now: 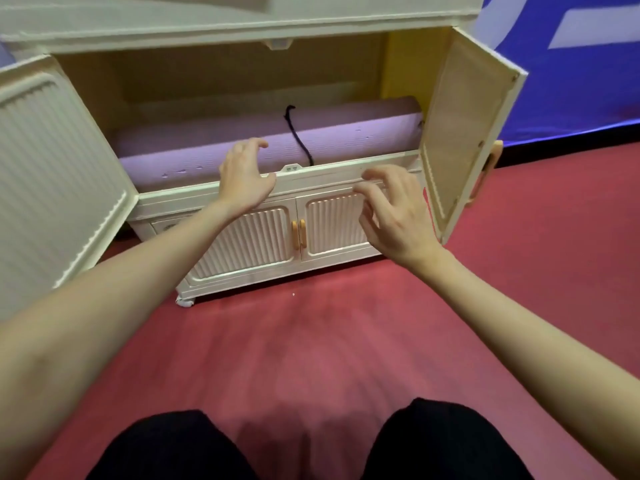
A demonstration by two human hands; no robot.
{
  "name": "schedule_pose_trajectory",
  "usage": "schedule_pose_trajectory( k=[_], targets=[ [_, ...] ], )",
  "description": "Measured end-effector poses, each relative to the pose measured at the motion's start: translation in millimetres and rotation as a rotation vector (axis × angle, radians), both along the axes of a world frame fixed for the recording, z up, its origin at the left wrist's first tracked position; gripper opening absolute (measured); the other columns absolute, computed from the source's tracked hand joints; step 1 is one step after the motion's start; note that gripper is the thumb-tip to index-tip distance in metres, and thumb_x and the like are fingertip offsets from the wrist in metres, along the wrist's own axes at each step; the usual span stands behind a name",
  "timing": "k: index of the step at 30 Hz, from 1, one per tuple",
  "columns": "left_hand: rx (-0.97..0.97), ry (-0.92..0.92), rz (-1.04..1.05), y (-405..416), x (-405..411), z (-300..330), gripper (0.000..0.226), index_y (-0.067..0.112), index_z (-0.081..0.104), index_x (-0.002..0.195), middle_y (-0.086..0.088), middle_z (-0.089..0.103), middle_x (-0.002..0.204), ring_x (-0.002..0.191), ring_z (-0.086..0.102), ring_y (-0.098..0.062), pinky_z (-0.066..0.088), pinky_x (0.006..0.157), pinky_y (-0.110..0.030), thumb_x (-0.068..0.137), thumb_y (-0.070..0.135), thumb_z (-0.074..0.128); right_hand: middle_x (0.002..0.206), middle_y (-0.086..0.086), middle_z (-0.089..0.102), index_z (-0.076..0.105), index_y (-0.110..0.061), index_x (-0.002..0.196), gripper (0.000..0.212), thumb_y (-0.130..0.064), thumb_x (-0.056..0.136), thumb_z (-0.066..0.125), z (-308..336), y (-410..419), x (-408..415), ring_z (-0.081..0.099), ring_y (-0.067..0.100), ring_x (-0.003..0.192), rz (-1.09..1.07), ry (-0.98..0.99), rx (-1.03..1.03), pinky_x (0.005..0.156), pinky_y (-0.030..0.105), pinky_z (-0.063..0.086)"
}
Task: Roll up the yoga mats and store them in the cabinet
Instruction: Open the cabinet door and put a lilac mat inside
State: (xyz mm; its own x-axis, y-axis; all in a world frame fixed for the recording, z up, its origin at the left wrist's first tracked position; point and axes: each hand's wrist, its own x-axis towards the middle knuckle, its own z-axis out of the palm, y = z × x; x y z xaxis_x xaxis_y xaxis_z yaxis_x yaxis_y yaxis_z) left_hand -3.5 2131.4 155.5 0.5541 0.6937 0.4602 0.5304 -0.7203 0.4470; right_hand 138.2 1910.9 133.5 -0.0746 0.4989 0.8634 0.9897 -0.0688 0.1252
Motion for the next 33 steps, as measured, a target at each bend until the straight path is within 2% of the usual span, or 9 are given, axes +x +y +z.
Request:
schedule_pose_trajectory(
  k=[4, 6, 8, 10, 13, 19, 28, 31, 33],
  targets=[
    [0.053, -0.008, -0.049, -18.3, -8.5, 3.9, 0.05, 0.009, 0.052, 0.128, -0.014, 0.054, 0.128, 0.122, 0.047, -0.03, 0.038, 0.102, -0.041, 0.079, 0.015, 0.062, 0.102, 0.011, 0.055, 0.054, -0.011, 0.101, 0.031, 0.003, 0.076, 0.065, -6.9, -28.9, -9.8, 0.048, 0.027, 0.095, -0.091, 0.069, 0.335, 0.081, 0.039, 0.037],
    [0.102, -0.004, -0.071, -25.4, -12.7, 8.3, 0.05, 0.009, 0.052, 0.128, -0.014, 0.053, 0.127, 0.121, 0.048, -0.03, 0.037, 0.102, -0.042, 0.079, 0.015, 0.062, 0.108, 0.008, 0.043, 0.046, -0.011, 0.104, 0.039, 0.0, 0.076, 0.069, -7.5, -34.2, -6.1, 0.043, 0.027, 0.098, -0.137, 0.246, 0.474, 0.083, 0.045, 0.041],
    [0.148, 0.011, -0.092, -30.8, -18.0, 13.3, 0.051, 0.01, 0.052, 0.129, -0.013, 0.052, 0.127, 0.12, 0.047, -0.031, 0.036, 0.103, -0.043, 0.08, 0.016, 0.062, 0.112, 0.017, 0.045, 0.042, -0.009, 0.113, 0.049, -0.008, 0.074, 0.072, -6.2, -33.5, -1.0, 0.04, 0.027, 0.104, -0.225, 0.434, 0.538, 0.087, 0.051, 0.042],
    [0.186, 0.024, -0.102, -34.8, -24.2, 18.4, 0.05, 0.01, 0.051, 0.128, -0.013, 0.051, 0.127, 0.118, 0.047, -0.031, 0.036, 0.102, -0.044, 0.081, 0.018, 0.062, 0.115, 0.027, 0.048, 0.043, 0.002, 0.124, 0.06, -0.018, 0.075, 0.071, -5.2, -28.1, 1.3, 0.04, 0.03, 0.109, -0.289, 0.587, 0.518, 0.093, 0.053, 0.04],
    [0.265, 0.006, -0.073, -39.9, -38.4, 28.8, 0.047, 0.01, 0.053, 0.125, -0.012, 0.052, 0.124, 0.115, 0.048, -0.031, 0.037, 0.099, -0.042, 0.08, 0.018, 0.063, 0.119, 0.021, 0.051, 0.042, 0.006, 0.132, 0.065, -0.024, 0.079, 0.064, -2.4, -15.6, -1.9, 0.048, 0.034, 0.109, -0.31, 0.771, 0.413, 0.098, 0.041, 0.036],
    [0.371, -0.024, 0.149, -45.8, -79.1, 49.9, 0.043, 0.007, 0.057, 0.12, -0.013, 0.055, 0.118, 0.106, 0.052, -0.032, 0.039, 0.088, -0.04, 0.079, 0.018, 0.057, 0.104, 0.022, 0.052, 0.048, 0.003, 0.105, 0.028, -0.009, 0.08, 0.055, 2.6, 31.3, -16.0, 0.049, 0.039, 0.1, -0.198, 0.819, 0.266, 0.089, 0.046, 0.038],
    [0.555, -0.138, 0.389, -53.8, -154.9, 67.9, 0.038, 0.006, 0.058, 0.114, -0.013, 0.06, 0.108, 0.101, 0.056, -0.03, 0.042, 0.086, -0.036, 0.077, 0.016, 0.053, 0.119, 0.021, 0.048, 0.047, 0.002, 0.113, 0.034, -0.008, 0.083, 0.061, 7.6, 106.8, -51.4, 0.047, 0.039, 0.114, -0.184, 0.97, 0.264, 0.097, 0.038, 0.031],
    [0.737, -0.01, 0.55, -59.9, -178.3, 85.4, 0.037, 0.008, 0.058, 0.113, -0.014, 0.058, 0.115, 0.107, 0.054, -0.032, 0.036, 0.099, -0.041, 0.077, 0.015, 0.05, 0.126, 0.021, 0.043, 0.04, 0.001, 0.129, 0.055, -0.004, 0.076, 0.057, 10.9, 125.0, -60.5, 0.044, 0.04, 0.118, -0.175, 0.99, 0.088, 0.101, 0.041, 0.032],
    [0.748, 0.128, 0.736, -67.6, -189.4, 100.9, 0.033, 0.009, 0.055, 0.11, -0.016, 0.051, 0.127, 0.123, 0.046, -0.034, 0.022, 0.112, -0.051, 0.078, 0.013, 0.05, 0.13, 0.021, 0.041, 0.035, 0.001, 0.136, 0.064, -0.005, 0.075, 0.056, 15.1, 133.7, -64.9, 0.042, 0.041, 0.12, -0.189, 1.008, 0.021, 0.105, 0.041, 0.031]
  ],
)
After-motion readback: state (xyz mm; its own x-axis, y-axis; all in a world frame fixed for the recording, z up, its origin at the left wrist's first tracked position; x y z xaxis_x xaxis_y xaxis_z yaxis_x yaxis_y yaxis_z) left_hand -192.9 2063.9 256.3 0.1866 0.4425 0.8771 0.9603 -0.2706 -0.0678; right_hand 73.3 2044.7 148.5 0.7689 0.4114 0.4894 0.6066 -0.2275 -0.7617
